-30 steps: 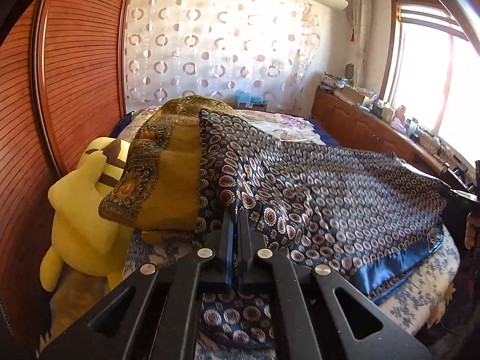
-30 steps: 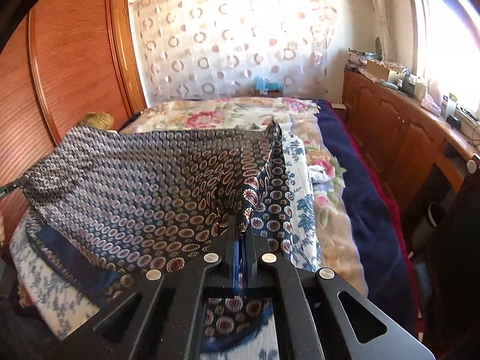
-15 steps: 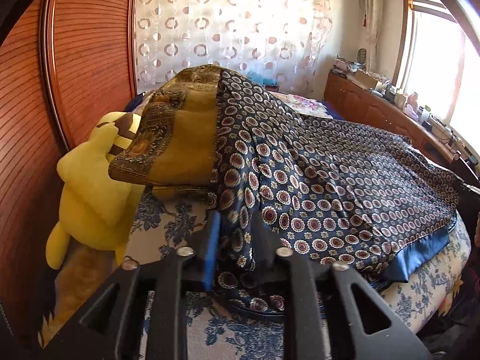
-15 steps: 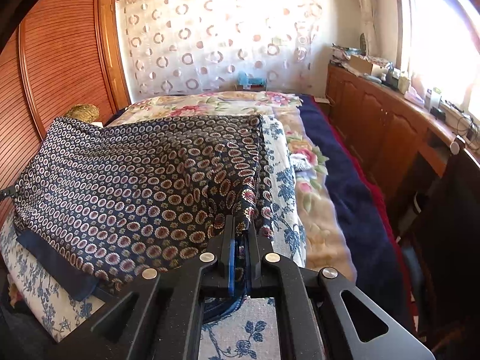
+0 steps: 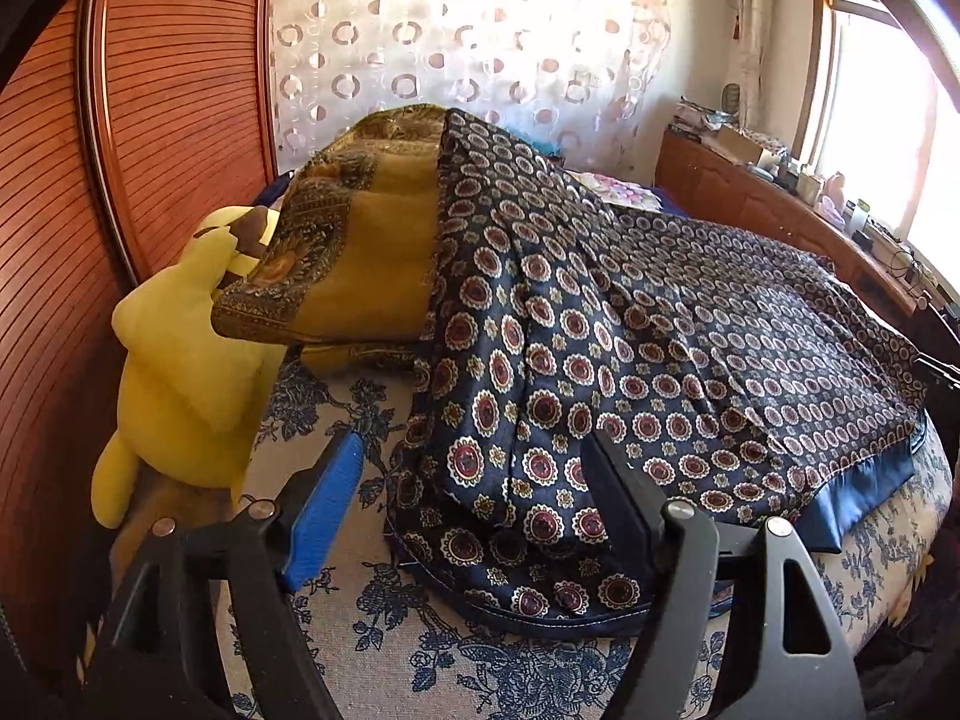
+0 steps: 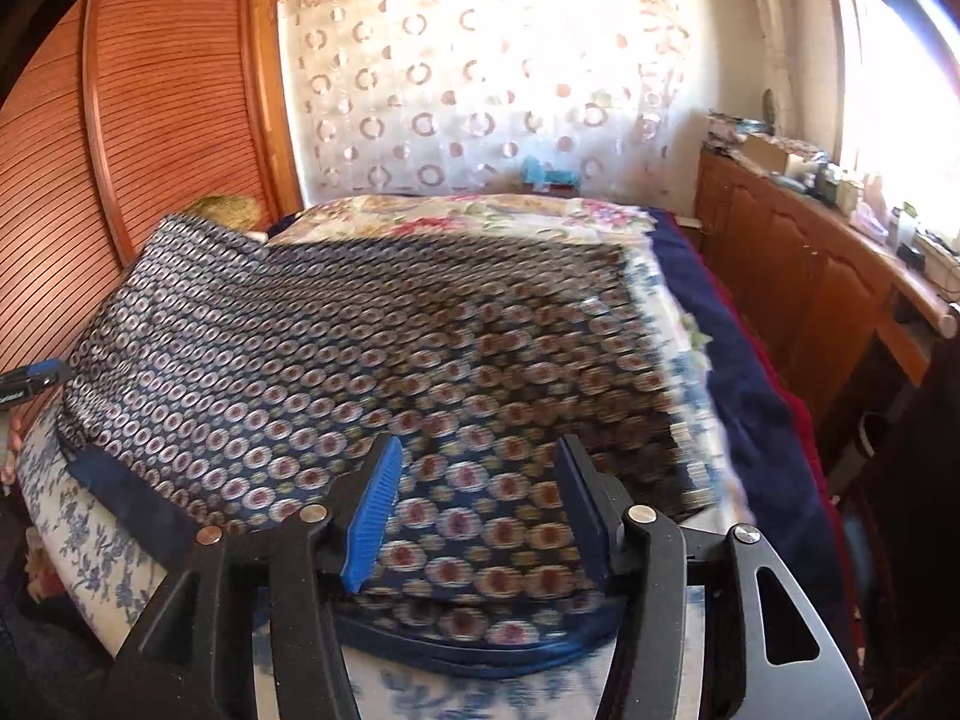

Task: Fold small clothes
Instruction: 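Fold the navy shirt over with both grippers and release it onto the bed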

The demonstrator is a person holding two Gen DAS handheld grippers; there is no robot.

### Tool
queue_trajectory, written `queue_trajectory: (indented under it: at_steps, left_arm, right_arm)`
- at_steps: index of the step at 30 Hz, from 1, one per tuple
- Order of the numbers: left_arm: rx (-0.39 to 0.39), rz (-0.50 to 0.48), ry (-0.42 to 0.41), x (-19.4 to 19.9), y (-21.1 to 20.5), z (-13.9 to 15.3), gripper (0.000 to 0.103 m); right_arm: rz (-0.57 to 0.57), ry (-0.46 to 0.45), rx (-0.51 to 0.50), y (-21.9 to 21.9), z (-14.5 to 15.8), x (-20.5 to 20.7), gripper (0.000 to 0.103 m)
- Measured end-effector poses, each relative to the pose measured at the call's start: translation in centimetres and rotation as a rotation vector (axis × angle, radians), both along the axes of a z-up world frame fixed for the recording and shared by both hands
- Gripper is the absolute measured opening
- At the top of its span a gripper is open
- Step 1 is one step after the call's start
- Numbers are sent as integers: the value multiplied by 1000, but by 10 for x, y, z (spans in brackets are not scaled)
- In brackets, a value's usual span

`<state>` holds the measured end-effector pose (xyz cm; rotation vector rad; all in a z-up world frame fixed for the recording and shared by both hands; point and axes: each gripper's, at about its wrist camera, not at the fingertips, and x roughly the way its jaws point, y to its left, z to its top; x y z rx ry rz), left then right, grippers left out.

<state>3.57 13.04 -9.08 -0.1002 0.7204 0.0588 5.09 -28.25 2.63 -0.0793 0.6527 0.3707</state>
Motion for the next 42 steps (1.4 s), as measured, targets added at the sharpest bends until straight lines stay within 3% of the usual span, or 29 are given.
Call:
queue_trajectory:
  at_steps: [14,23,27,31,34,35,36,42]
  left_arm:
    - [-29,25,25,3,12,-10,76]
    - [-149,35,52,9,28,-15,75]
    - [-163,21,68,13,28,-17,62]
    - [-157,17,70,16,27,-16,60]
    - [-160,-6,72,18,26,-17,34]
    - [-174,-21,72,17,25,-17,16]
    - [-188,-36,50,15,22,-14,8]
    - [-177,-131,-63,6,-5,24,4]
  right_arm:
    - [76,100,-82,39,-29,17,56]
    - [81,137,-91,53,-34,39,60]
    - [95,135,-124,56,-38,38,68]
    - [102,137,-128,60,-40,36,71]
    - [102,138,-120,60,-40,38,71]
    - [102,138,-121,59,-40,37,71]
    - [101,137,-120,57,-39,37,71]
    - [101,141,-88,46,-37,34,71]
